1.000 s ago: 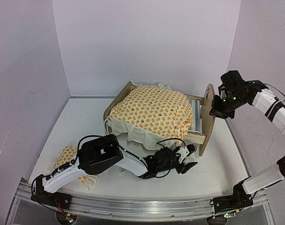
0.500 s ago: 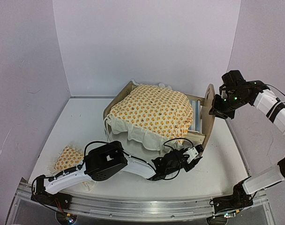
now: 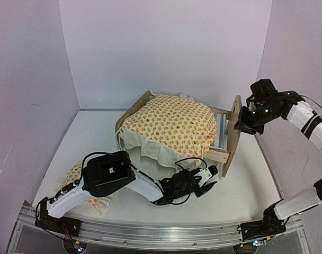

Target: Set up the pet bed

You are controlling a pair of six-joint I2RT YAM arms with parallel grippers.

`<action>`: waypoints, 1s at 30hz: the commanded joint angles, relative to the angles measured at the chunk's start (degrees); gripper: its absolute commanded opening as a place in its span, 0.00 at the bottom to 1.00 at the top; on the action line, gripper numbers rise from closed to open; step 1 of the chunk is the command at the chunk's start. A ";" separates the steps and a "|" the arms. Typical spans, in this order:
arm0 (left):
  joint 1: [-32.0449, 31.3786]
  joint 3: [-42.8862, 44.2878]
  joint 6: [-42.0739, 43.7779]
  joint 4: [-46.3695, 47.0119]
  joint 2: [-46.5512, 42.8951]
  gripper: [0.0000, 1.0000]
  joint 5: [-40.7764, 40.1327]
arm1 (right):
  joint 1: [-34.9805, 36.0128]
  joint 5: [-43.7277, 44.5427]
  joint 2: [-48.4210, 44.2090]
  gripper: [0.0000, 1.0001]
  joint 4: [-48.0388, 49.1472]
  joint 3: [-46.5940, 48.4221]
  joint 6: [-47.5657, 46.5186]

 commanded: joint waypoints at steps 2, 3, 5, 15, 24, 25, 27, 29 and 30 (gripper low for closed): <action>2.09 -8.79 -5.48 2.77 -5.49 0.49 12.67 | 0.30 -12.61 -7.37 0.00 20.85 5.85 4.15; 2.60 -9.43 -6.62 3.50 -5.66 0.45 14.88 | 0.33 -12.56 -7.37 0.00 20.89 5.91 3.84; 3.32 -8.56 -9.79 3.76 -5.02 0.36 15.97 | 0.26 -13.03 -7.28 0.00 21.03 5.95 3.69; 3.45 10.01 -15.46 -1.09 5.60 0.31 1.14 | 0.33 -14.01 -7.77 0.00 22.26 6.02 4.91; 3.46 18.21 -16.14 -6.37 9.98 0.34 -10.88 | 0.29 -15.88 -8.49 0.00 23.37 4.69 6.69; 3.45 18.95 -16.06 -6.48 10.29 0.35 -10.98 | 0.33 -16.09 -8.59 0.00 23.50 4.75 6.84; 3.45 20.11 -16.20 -6.53 10.91 0.42 -10.29 | 0.32 -16.28 -8.64 0.00 23.53 5.04 7.05; 3.46 21.07 -16.08 -6.45 11.63 0.48 -8.67 | 0.33 -16.20 -8.81 0.00 23.61 4.99 7.25; 3.49 21.54 -16.06 -6.46 11.89 0.48 -8.50 | 0.29 -16.32 -8.90 0.00 23.60 4.87 7.32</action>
